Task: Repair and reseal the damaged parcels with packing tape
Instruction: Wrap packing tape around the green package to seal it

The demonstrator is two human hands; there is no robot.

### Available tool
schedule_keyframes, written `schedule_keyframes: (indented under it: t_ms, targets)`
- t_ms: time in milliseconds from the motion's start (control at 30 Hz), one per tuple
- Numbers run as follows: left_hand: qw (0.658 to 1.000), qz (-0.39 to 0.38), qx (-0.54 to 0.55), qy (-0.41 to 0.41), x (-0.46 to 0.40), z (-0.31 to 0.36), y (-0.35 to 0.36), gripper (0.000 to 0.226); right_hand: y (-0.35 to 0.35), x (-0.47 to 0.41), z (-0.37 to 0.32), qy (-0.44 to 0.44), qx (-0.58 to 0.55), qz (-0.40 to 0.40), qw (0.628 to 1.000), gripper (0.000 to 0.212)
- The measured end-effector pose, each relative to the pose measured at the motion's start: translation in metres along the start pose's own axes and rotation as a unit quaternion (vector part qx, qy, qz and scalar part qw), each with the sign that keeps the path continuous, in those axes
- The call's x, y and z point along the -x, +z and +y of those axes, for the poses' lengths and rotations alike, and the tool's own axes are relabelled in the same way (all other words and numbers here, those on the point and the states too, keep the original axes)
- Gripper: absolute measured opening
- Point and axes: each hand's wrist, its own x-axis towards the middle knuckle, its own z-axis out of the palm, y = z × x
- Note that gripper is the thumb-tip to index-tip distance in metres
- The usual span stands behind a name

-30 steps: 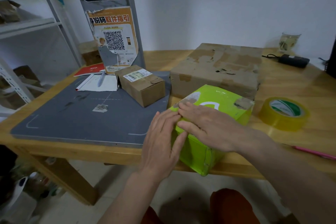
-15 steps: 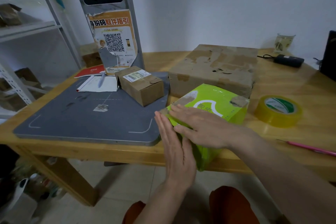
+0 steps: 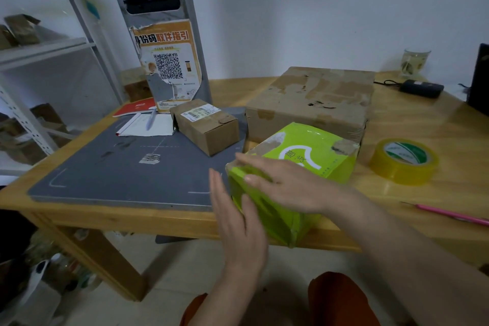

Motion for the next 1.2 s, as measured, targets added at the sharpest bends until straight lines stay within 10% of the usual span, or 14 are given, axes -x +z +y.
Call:
schedule_keyframes:
  t_ms: [433,633,867,1067,1200]
  targets:
    - [0.985,-0.088,-0.123,0.081,-0.026,0.003,0.004,0.071,-0.006,0.013,0.013,0.068,0.169,0.107,0.977,0.052]
    - [0.991,-0.077,-0.014,-0.106,-0.043,0.019,0.007,0.045,-0.003,0.019,0.018,0.038,0.144,0.084,0.985,0.055]
    - [0.966,0.001,0.083,-0.245,-0.055,0.023,0.020,0.015,0.025,0.022,0.040,-0.013,0.023,0.395,0.918,0.074]
    - [0.993,0.016,-0.114,-0.012,-0.041,0.045,0.017,0.047,0.015,0.051,0.050,-0.099,0.013,0.456,0.885,0.042]
    - [0.968,-0.025,-0.063,0.241,0.005,0.097,0.034,0.062,-0.004,0.091,0.105,-0.014,0.041,0.496,0.867,0.025]
